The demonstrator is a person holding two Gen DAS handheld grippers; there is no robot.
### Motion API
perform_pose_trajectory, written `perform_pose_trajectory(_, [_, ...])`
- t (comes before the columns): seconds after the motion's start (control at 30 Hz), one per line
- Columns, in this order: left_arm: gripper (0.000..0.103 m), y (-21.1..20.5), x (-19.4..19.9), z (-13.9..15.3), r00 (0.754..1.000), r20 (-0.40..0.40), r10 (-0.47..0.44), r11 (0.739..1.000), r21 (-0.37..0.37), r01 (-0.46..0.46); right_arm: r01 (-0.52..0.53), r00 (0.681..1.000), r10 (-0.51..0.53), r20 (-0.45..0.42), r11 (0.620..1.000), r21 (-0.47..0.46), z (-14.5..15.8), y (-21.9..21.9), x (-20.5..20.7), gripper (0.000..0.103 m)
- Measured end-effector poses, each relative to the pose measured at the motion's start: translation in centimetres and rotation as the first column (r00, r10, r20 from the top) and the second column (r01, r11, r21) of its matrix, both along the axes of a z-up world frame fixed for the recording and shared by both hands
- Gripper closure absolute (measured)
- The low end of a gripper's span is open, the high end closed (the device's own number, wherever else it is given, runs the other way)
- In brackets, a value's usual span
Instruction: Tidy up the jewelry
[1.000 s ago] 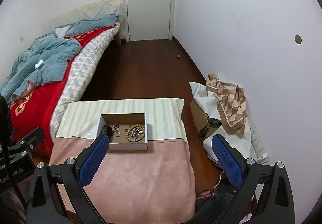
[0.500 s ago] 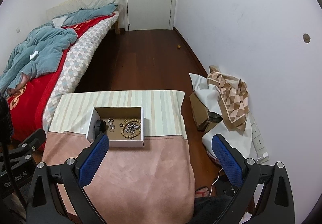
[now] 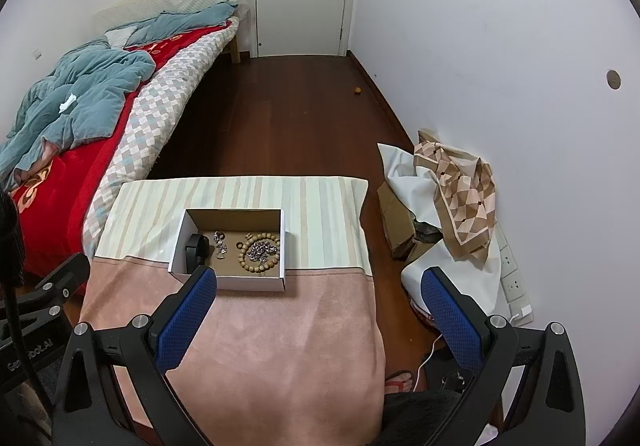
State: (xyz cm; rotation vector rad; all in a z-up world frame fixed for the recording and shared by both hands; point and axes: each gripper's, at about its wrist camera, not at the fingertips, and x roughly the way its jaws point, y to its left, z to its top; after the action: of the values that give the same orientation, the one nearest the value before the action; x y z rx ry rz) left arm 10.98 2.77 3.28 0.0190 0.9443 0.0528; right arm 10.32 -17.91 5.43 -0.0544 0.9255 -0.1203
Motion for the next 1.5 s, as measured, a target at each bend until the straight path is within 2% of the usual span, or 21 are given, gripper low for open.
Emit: perform_pose_trajectory(1.5, [0.000,-0.01,-0.82,0.84,1.000,0.027,0.011,1.000,0.002,-0.011,-0.019,1.000,0.019,0.006,1.000,0.009,0.46,0.06,-0.36,0.000])
